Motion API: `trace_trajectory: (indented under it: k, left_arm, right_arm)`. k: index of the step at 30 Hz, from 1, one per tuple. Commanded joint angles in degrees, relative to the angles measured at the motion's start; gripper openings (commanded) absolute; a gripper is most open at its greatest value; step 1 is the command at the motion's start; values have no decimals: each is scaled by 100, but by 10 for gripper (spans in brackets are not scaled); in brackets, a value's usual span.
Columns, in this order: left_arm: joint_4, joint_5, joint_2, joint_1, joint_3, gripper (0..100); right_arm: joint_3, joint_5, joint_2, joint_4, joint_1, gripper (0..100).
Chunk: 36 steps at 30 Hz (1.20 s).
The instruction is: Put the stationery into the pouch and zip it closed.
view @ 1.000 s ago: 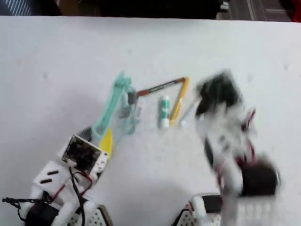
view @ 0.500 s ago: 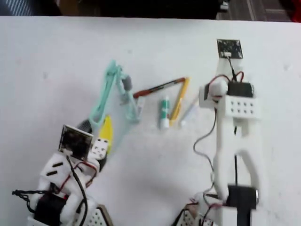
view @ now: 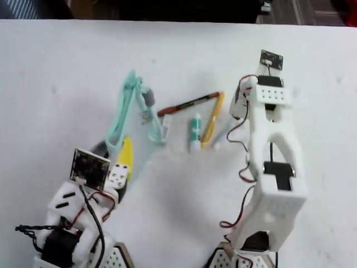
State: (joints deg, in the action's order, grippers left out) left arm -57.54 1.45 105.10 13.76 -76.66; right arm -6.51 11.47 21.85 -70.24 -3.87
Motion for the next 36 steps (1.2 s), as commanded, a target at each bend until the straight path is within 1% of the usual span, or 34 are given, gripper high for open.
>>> trace_trajectory:
  k: [1,11,14,16,18,19,21,22,24,25,28,29,32,34,36]
  left_arm:
    - [26,-26,-40,-31,-114,23]
    - [26,-18,-40,-31,-123,23]
    - [26,-18,-40,-31,-123,23]
    - [26,-18,-40,-31,-123,23]
    - [26,-18,-40,-31,-123,23]
    - [26,-18,-40,-31,-123,23]
    - [26,-18,-40,-31,-123,24]
    - [26,-18,-40,-31,-123,24]
    - [26,-9,-40,-31,-123,53]
    - [0,-9,-40,-31,-123,86]
    - [-273,-44,-40,-31,-88,212]
    - [-308,-53,-40,-31,-88,234]
    - [-308,-53,-40,-31,-88,228]
    - [-308,-53,-40,-31,-88,229]
    - [-325,-53,-40,-31,-88,229]
  right_arm:
    - [-791,44,242,-48,180,177]
    - [-1899,53,1587,-224,198,177]
    - [-2365,255,1947,-497,180,174]
    - [-2716,273,2185,-716,171,125]
    - [-3059,193,2440,-875,171,31]
    - [-3209,141,2571,-919,171,6]
    - [-3464,70,2844,-936,171,47]
    - [-3587,44,2967,-980,163,51]
    - [-3824,-88,3169,-1112,163,24]
    - [-3947,-167,3248,-1218,163,12]
    - [-4466,-316,3292,-1815,163,16]
    - [-4721,-360,3284,-2070,154,16]
    - [-5635,-484,3204,-2826,92,16]
    - [-5925,-703,2993,-2879,4,16]
    - [-5890,-800,2563,-2879,-154,16]
